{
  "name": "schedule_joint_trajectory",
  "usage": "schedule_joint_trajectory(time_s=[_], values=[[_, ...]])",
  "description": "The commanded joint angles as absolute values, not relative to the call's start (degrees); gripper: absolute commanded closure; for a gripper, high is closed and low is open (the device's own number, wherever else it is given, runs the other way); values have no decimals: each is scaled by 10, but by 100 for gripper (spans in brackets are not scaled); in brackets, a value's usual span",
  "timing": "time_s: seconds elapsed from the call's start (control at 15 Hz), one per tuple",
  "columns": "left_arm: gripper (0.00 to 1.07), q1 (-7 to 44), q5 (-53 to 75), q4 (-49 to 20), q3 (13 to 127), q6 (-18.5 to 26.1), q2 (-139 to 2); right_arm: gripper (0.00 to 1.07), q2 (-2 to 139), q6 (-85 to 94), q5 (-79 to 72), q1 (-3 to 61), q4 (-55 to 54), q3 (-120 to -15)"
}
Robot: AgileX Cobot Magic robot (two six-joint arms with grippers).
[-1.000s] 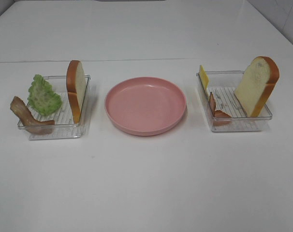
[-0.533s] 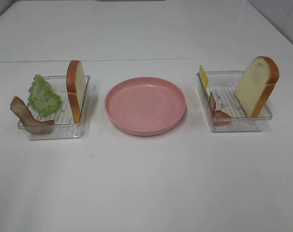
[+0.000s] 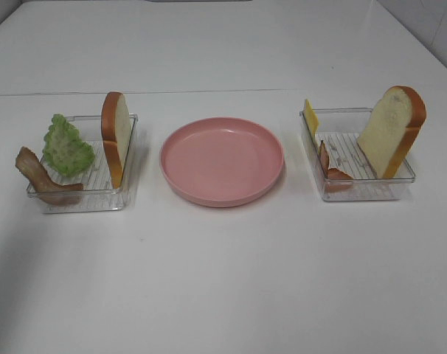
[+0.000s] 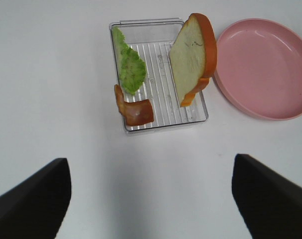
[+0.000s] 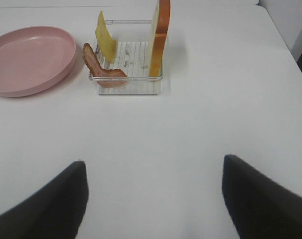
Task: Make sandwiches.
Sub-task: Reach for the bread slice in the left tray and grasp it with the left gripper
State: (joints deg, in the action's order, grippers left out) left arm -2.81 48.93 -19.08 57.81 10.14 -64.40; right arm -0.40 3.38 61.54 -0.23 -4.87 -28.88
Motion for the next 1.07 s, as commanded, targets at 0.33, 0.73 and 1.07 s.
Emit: schedule_joint_trajectory(time_s=[0.33,0.73,1.07], values=[[24,41,523,-207,773,91,-883,36,-11,38,608,-7,-50,-289],[24,159,591,-59,940,-76,-1052,36,-11,38,608,-7,-50,-289],[26,209,604,26,1011,-182,-1151,36,-11,38,608,-7,-50,-289]])
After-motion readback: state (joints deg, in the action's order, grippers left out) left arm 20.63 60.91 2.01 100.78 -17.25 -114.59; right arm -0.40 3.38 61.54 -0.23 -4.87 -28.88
